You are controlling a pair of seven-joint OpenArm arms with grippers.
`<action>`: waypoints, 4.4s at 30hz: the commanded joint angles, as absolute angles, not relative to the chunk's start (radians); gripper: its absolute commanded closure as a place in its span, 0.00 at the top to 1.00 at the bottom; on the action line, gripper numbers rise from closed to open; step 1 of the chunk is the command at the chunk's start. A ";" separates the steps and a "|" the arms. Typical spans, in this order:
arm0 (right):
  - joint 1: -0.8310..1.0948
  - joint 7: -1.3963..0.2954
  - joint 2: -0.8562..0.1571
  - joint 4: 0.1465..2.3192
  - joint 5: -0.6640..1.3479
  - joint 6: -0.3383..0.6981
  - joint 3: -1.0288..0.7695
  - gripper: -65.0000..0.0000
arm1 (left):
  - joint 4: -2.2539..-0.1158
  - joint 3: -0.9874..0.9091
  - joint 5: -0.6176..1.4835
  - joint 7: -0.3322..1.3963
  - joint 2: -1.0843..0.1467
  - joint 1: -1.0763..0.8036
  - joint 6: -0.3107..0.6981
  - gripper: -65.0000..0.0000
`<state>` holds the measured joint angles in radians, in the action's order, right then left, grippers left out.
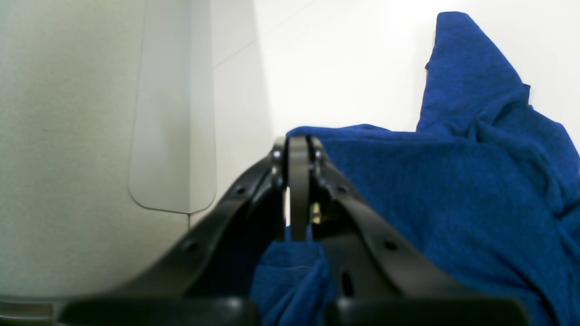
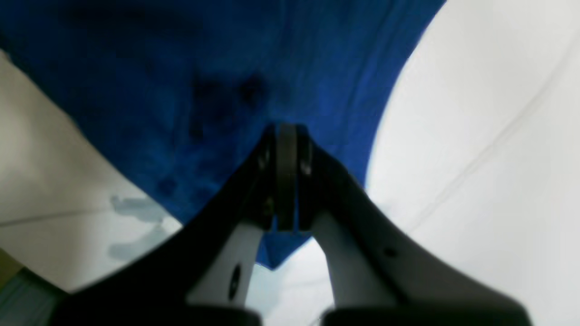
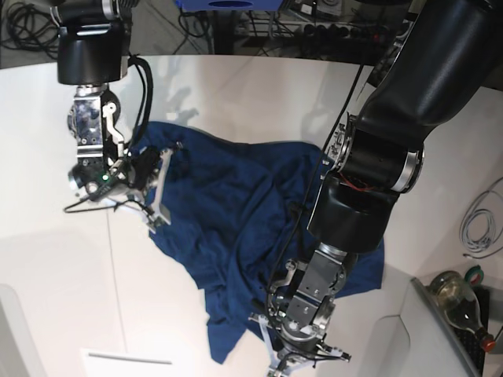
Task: Layout the t-shirt on the table in an organized manner, then fold the t-shirt properly
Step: 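Release the shirt with the left gripper and lift it away, then grasp the shirt edge with the left gripper beside the bunched fabric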
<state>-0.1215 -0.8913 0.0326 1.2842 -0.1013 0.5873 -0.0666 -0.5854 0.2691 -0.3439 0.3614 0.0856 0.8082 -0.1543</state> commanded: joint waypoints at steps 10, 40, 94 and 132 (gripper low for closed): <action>-0.137 -0.840 -0.036 1.159 -0.091 0.579 -0.217 0.00 | -0.599 0.269 -0.354 0.337 0.088 0.845 -0.168 0.00; -0.019 -0.840 -0.079 1.248 -0.091 0.581 -0.265 0.00 | -0.486 0.278 -0.355 0.189 0.157 0.941 -0.282 0.00; -0.001 -0.839 -0.073 1.248 -0.090 0.581 -0.266 0.00 | -0.851 0.269 -0.093 0.636 -0.171 0.417 -0.183 0.06; -0.001 -0.834 -0.073 1.248 -0.090 0.581 -0.265 0.00 | -0.740 0.097 0.007 0.526 -0.171 0.440 -0.180 0.00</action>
